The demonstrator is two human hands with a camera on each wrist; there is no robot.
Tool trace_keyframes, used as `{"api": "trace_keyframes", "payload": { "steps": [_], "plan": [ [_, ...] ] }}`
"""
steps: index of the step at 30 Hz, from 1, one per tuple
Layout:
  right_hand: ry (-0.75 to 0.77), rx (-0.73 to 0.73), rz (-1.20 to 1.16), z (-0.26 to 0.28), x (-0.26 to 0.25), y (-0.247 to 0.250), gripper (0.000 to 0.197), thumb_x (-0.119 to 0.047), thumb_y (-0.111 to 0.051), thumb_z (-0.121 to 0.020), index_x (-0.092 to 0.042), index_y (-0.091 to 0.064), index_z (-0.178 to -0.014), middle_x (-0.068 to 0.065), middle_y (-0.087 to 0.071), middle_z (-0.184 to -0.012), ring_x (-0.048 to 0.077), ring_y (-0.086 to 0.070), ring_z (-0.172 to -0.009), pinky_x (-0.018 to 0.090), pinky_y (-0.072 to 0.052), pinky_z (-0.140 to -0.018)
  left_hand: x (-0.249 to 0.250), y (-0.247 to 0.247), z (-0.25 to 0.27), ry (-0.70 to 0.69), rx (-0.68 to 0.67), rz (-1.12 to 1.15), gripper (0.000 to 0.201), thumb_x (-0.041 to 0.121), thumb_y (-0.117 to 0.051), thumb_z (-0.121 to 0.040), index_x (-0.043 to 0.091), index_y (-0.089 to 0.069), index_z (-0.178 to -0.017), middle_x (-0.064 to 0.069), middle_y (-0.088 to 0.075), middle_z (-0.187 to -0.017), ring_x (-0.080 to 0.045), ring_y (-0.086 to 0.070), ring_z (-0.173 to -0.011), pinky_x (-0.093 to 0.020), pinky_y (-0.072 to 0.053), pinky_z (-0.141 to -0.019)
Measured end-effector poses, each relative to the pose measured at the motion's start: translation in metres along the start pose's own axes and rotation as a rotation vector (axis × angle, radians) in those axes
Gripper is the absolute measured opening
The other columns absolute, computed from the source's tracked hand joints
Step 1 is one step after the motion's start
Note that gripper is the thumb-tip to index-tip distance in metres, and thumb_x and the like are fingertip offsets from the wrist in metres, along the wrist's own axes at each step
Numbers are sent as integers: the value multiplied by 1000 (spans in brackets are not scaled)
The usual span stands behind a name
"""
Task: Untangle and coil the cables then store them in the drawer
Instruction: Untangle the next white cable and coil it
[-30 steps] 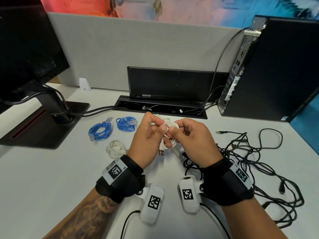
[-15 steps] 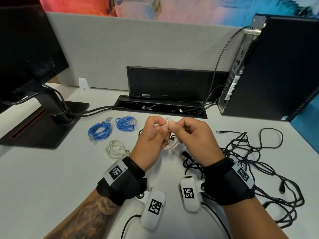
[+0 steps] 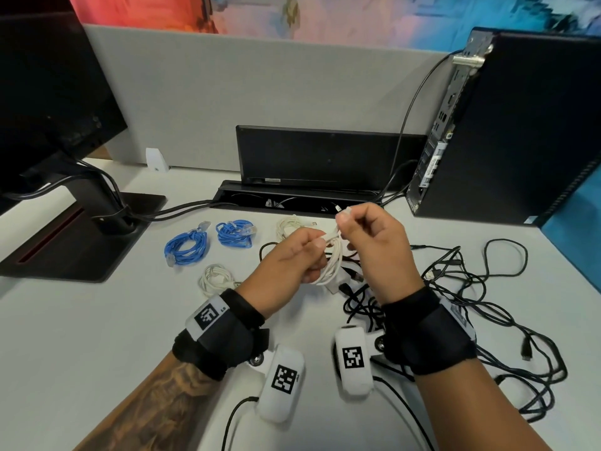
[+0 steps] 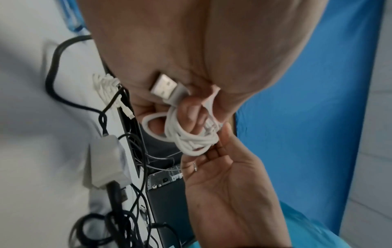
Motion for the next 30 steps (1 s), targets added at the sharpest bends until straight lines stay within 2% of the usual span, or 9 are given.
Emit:
{"api": "trace_keyframes", "payload": {
  "steps": [5,10,13,16,18,20,24,27,30],
  "plan": [
    [86,108,-26,4,-17,7,12,-18,-66,-98,-8,-65,-92,16,-73,-84,42,-66,-81,48,-59,-70,4,-7,0,-7,-20,15,40,27,-43,-99,-10,-48,-110,11,-46,-66,-6,-37,-59,-19,-34,-59],
    [-114,143,-195,2,-3,5,12,-15,-64,-99,-6,-63,-91,10,-72,-82,15,-74,-74,26,-57,-57,6,-4,0,-75,38,-181,23,31,-45,-99,11,-55,-103,6,-54,-74,-14,-47,-69,-34,-42,-68],
    [-246,124,-375,0,7,-2,15,-17,-62,-100,-10,-61,-86,6,-69,-78,16,-71,-74,29,-58,-59,14,4,1,-127,90,-290,13,19,-51,-102,11,-61,-104,6,-62,-74,-12,-56,-66,-33,-49,-63],
    [-267,-1,-402,-2,8,-15,14,-19,-63,-99,-9,-64,-89,2,-72,-78,17,-72,-79,29,-59,-65,23,26,5,-153,183,-445,15,17,-61,-98,17,-72,-108,4,-69,-89,-13,-65,-83,-33,-54,-79],
    [-249,-121,-283,-3,4,-22,16,-22,-62,-100,-10,-69,-93,-1,-74,-87,15,-73,-85,28,-58,-68,28,44,11,-106,195,-475,17,19,-64,-95,21,-74,-109,6,-73,-96,-13,-67,-93,-33,-53,-87],
    [-221,-206,-93,-6,-3,-19,19,-29,-61,-101,-16,-73,-100,-8,-74,-97,11,-73,-93,27,-59,-73,34,75,17,-43,229,-463,17,17,-65,-95,23,-75,-106,6,-75,-93,-12,-69,-90,-30,-53,-85],
    [-182,-321,248,-17,-11,7,17,-39,-63,-98,-26,-72,-102,-10,-73,-103,8,-72,-95,31,-58,-83,53,166,37,64,480,-522,13,13,-70,-91,19,-75,-100,-2,-73,-88,-5,-60,-70,-24,-48,-69],
    [-189,-357,404,-22,-14,30,14,-37,-64,-97,-25,-72,-101,-8,-73,-98,9,-71,-91,28,-54,-78,52,228,61,202,690,-554,9,4,-71,-88,9,-70,-96,-11,-66,-82,0,-56,-47,-14,-44,-46],
    [-86,-286,644,-34,-20,58,13,-35,-66,-96,-24,-72,-96,-6,-70,-88,11,-66,-84,24,-48,-71,34,269,83,496,751,-828,6,8,-72,-87,9,-67,-84,-9,-61,-70,-19,-52,-50,-23,-39,-46]
  ]
}}
Point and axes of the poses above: each hand's wrist, its own z-axis away from the middle knuckle, its own y-axis out of the back of the hand, x = y × z, the point moved 5 cm from there along -z, towards the middle knuckle
